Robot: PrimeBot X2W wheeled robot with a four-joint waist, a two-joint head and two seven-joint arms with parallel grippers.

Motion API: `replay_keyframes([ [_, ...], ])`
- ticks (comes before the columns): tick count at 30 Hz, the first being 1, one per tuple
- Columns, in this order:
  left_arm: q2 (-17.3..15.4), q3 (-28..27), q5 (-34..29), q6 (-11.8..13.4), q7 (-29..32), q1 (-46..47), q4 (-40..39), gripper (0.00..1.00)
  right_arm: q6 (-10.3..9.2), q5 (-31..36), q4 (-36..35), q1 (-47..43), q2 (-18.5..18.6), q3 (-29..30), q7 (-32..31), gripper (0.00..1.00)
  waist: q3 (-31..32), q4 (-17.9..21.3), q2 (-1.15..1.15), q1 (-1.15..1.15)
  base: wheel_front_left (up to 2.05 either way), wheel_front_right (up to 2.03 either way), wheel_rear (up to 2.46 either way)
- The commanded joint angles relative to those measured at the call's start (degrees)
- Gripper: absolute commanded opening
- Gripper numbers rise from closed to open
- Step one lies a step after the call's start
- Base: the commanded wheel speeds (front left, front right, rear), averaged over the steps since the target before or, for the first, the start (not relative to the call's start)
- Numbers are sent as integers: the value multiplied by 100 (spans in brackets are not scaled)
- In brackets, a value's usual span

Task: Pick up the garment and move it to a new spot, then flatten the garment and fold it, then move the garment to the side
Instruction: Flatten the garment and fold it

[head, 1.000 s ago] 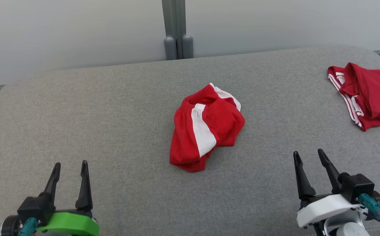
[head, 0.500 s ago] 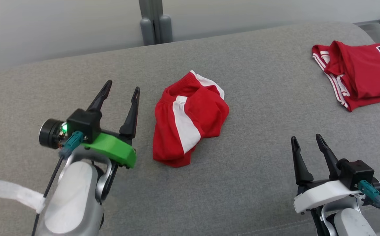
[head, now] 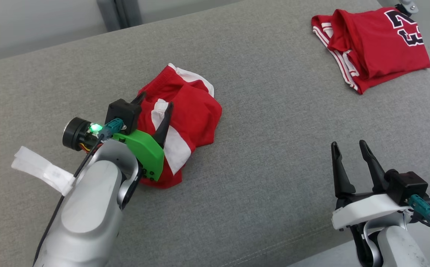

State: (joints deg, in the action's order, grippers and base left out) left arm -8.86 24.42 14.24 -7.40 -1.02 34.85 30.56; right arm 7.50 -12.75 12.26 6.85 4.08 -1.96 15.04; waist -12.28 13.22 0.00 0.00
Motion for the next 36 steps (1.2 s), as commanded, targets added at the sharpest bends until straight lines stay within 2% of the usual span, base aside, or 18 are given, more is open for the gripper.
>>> replay_keyframes([
  [1,-53,8,62,-10,65,87,125,100,-2,-10,-20,68,-18,15,17,100,-196,223,0,0,0,0,0],
  [5,-48,59,166,-10,260,4,463,100,-2,11,-28,51,-42,39,16,100,-206,278,0,0,0,0,0],
  [6,-45,79,195,-11,283,-25,528,64,-2,21,-30,47,-45,49,16,100,-203,284,0,0,0,0,0],
  [7,-45,85,204,-11,264,-21,558,38,-2,29,-30,42,-50,55,16,100,-199,285,0,0,0,0,0],
  [8,-48,89,203,-11,225,-16,594,0,-2,36,-32,34,-55,70,16,100,-193,280,0,0,0,0,0],
  [13,-5,156,274,-11,132,0,752,0,-2,65,-43,15,-56,118,16,100,-150,190,0,0,0,0,0],
  [21,43,-55,515,87,-567,37,444,0,-2,103,-61,-113,-15,208,17,100,42,-209,0,0,0,0,0],
  [27,-92,-362,694,336,-986,-456,-6,0,-2,136,-62,-203,23,200,17,100,191,-691,0,0,0,0,0],
  [36,-228,-847,1065,766,-1269,-1819,-722,0,-2,139,-49,-292,110,171,17,100,311,-1285,0,0,0,0,0],
])
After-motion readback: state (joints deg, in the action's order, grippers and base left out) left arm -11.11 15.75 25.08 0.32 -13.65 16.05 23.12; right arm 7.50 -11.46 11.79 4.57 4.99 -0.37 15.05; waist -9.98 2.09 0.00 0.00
